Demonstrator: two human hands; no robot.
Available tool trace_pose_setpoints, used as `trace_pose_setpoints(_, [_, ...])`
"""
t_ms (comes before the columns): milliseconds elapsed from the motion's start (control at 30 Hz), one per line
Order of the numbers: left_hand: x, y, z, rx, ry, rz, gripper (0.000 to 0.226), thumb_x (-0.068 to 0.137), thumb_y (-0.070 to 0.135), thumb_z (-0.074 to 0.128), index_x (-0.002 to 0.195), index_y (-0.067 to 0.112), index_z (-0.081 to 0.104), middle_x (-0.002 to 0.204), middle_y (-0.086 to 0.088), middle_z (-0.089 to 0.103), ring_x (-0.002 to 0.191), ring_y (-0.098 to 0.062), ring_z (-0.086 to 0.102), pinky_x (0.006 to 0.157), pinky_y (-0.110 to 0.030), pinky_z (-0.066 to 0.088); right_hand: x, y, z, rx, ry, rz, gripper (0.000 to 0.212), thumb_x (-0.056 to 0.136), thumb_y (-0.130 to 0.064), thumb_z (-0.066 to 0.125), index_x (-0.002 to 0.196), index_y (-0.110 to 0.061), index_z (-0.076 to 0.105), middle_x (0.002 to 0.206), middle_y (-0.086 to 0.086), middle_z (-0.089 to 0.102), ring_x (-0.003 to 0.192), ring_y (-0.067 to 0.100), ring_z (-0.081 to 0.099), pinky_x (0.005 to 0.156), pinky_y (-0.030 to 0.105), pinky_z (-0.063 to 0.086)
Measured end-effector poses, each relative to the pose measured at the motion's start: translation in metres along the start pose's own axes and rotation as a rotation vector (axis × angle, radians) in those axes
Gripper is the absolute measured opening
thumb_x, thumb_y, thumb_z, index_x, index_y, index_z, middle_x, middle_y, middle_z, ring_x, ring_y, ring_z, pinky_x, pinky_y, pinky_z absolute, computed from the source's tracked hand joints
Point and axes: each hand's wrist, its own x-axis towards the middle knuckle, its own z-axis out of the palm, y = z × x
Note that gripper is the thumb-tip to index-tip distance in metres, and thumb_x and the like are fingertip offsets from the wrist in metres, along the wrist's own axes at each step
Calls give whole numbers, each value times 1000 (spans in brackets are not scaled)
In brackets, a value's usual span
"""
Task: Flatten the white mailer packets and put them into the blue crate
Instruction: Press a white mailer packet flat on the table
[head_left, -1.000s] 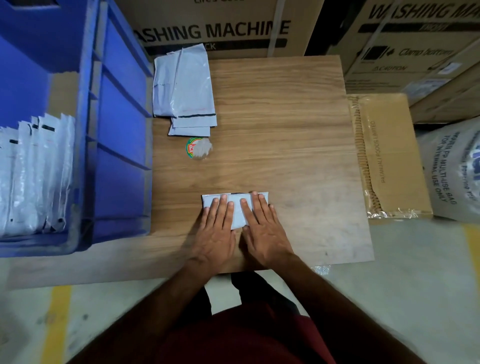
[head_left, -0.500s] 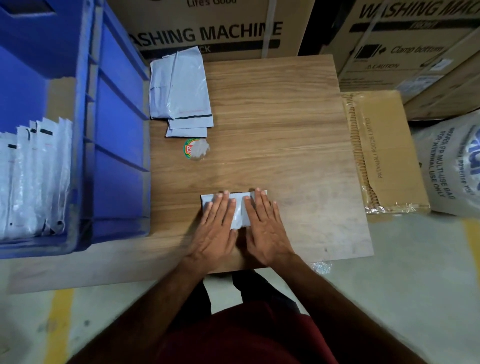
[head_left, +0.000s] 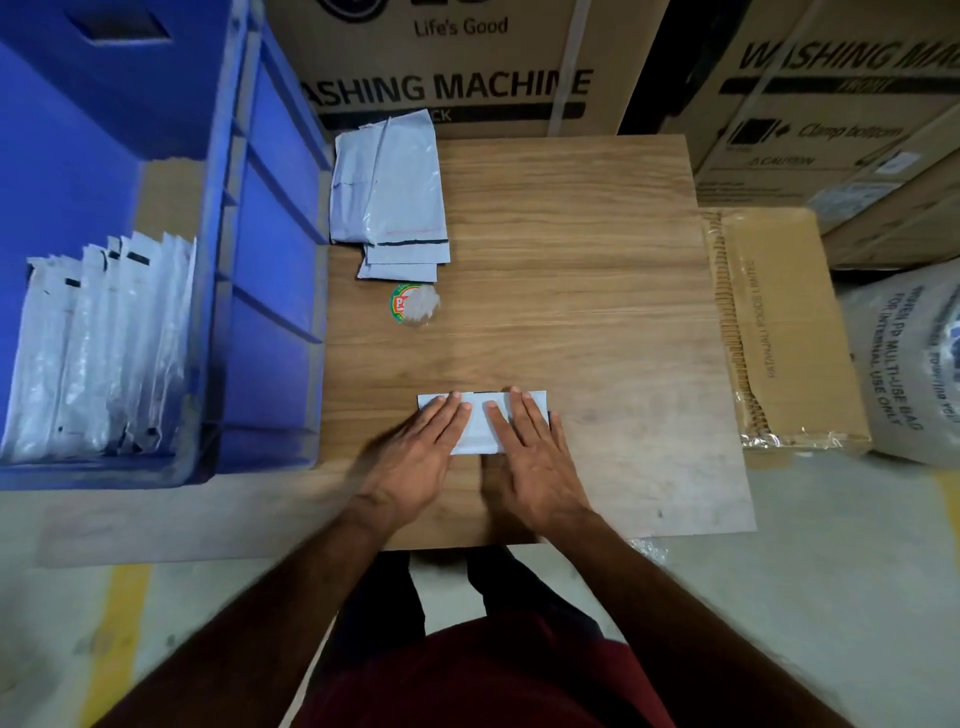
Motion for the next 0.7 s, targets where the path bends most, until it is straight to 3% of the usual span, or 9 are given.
trace_pose_setpoints(67, [-2,-3,-10,12,-17,39,62,89,14,35,150,8,45,153,-11,48,137,-28,52,103,-45,52,0,-2,-5,2,9,17,69,91,-28,44,159,-24,30,167,10,23,154,27,23,119,56,30])
trace_pose_setpoints(133, [-4,0,-26,51,14,53,61,89,17,38,149,10,45,152,-12,50,135,-28,54,102,-45,53,0,-7,-20,20,40,-13,70,86,-25,31,156,-23,38,164,9,32,151,27,31,113,51,39])
trace_pose_setpoints(267, [-9,16,-78,82,115,-36,61,90,32,49,148,14,51,154,-11,48,137,-27,52,104,-39,51,0,-22,-64,9,206,-68,73,82,-11,31,154,-21,44,161,9,39,149,28,36,116,46,39])
trace_pose_setpoints(400, [-3,20,-135,74,214,-102,82,66,3,75,145,15,55,149,-9,53,133,-29,56,86,-42,61,11,-44,-115,-36,328,-125,67,88,-12,34,153,-20,45,160,7,40,148,29,36,115,46,39])
trace_pose_setpoints(467, [-3,20,-169,124,271,-123,82,61,1,72,141,14,59,145,-9,57,131,-30,58,91,-43,60,17,-62,-141,-54,394,-124,66,89,-14,31,152,-20,46,159,7,42,147,28,38,115,45,40])
trace_pose_setpoints(567, [-12,12,-213,174,409,-123,65,77,13,50,141,14,59,145,-10,58,132,-30,57,97,-41,54,23,-96,-173,-68,491,-141,67,87,-14,31,152,-20,47,158,7,44,146,27,39,115,45,41])
trace_pose_setpoints(633, [-23,-2,-234,176,483,-109,67,80,14,33,143,13,57,146,-10,56,135,-31,54,98,-44,54,28,-121,-187,-72,540,-158,67,86,-13,32,151,-19,47,157,8,45,146,28,40,116,44,40])
trace_pose_setpoints(700, [-37,-22,-252,187,545,-83,70,78,12,30,143,13,57,147,-10,56,135,-32,54,96,-44,57,33,-149,-195,-82,574,-165,68,85,-13,32,151,-18,48,156,8,46,145,28,41,115,44,40])
